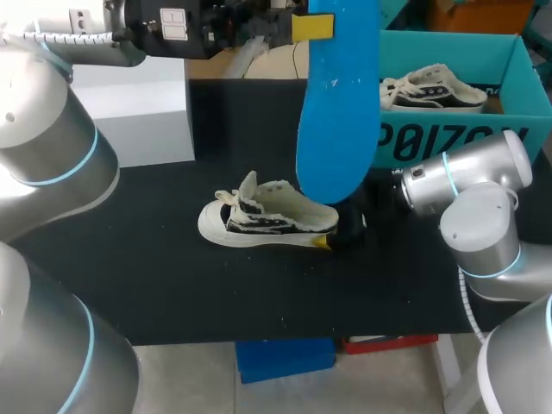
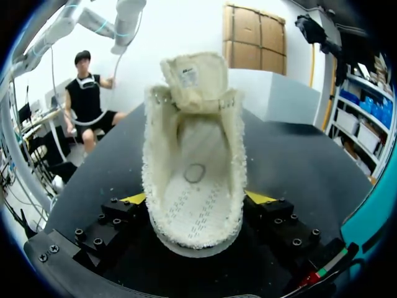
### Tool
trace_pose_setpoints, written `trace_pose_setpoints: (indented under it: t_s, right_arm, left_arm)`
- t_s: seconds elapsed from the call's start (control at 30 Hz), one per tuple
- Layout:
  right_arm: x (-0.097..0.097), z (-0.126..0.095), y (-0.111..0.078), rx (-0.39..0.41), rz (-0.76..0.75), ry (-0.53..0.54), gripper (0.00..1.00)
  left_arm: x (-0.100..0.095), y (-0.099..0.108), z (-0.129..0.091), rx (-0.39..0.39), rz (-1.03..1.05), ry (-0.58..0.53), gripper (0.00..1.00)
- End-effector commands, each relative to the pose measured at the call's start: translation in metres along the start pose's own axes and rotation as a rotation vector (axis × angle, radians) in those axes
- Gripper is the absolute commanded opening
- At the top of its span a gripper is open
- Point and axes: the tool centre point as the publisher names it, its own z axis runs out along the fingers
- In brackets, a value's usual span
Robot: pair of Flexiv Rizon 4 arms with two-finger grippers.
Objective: Take the shoe out of the shoebox, open the shoe tongue, remove and reinsert the insole, then place the shoe into the shoebox
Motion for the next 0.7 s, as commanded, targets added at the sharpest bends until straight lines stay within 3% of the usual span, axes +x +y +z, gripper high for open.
trace_pose_setpoints:
  t_s: [0.03,0.37,0.7]
  right_arm:
    - [-0.002,-0.006,0.002,0.039,0.004,0.002,1.0]
    - [0.001,-0.027,0.006,0.165,0.023,0.008,1.0]
    - [0.002,-0.044,0.024,0.484,0.001,-0.003,1.0]
  left_arm:
    - [0.001,0.0,0.001,-0.001,-0.001,-0.005,0.0]
    - [0.001,0.0,0.001,-0.001,-0.001,-0.005,0.0]
    - [0.001,0.0,0.001,-0.001,-0.001,-0.005,0.0]
